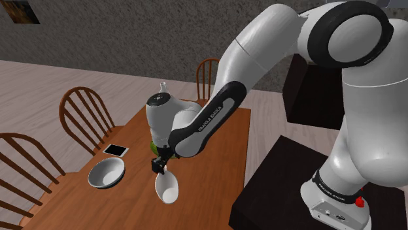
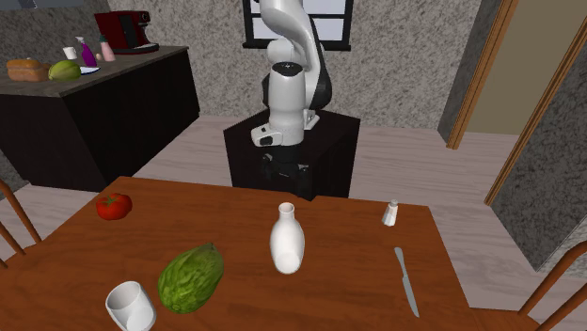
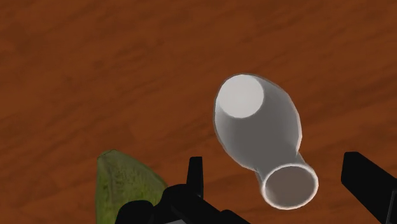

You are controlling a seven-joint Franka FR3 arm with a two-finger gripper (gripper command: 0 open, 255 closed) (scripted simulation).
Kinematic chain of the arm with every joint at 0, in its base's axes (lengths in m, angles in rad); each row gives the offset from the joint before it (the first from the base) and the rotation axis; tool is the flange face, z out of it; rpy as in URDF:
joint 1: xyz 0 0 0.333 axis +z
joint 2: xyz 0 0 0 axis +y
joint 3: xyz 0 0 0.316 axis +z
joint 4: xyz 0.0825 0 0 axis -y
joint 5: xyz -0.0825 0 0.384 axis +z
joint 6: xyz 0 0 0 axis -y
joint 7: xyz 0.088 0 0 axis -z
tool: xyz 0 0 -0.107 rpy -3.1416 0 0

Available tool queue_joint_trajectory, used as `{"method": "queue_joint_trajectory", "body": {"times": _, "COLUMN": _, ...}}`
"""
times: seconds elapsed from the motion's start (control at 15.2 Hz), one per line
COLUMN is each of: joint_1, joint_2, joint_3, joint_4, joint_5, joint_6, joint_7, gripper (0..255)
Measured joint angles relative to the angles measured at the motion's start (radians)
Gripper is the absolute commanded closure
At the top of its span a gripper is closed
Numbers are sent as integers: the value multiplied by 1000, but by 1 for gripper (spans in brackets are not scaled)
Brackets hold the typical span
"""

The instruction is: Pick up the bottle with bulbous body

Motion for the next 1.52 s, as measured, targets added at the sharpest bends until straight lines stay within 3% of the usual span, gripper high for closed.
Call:
{"method": "queue_joint_trajectory", "body": {"times": 0.26, "joint_1": 41, "joint_2": 105, "joint_3": -21, "joint_4": 95, "joint_5": -32, "joint_6": 12, "joint_7": 40, "gripper": 0}}
{"method": "queue_joint_trajectory", "body": {"times": 0.66, "joint_1": 60, "joint_2": 172, "joint_3": -43, "joint_4": 116, "joint_5": -56, "joint_6": 58, "joint_7": 60, "gripper": 0}}
{"method": "queue_joint_trajectory", "body": {"times": 0.73, "joint_1": 61, "joint_2": 178, "joint_3": -44, "joint_4": 120, "joint_5": -58, "joint_6": 60, "joint_7": 61, "gripper": 255}}
{"method": "queue_joint_trajectory", "body": {"times": 1.52, "joint_1": 59, "joint_2": 168, "joint_3": -41, "joint_4": 117, "joint_5": -55, "joint_6": 54, "joint_7": 58, "gripper": 255}}
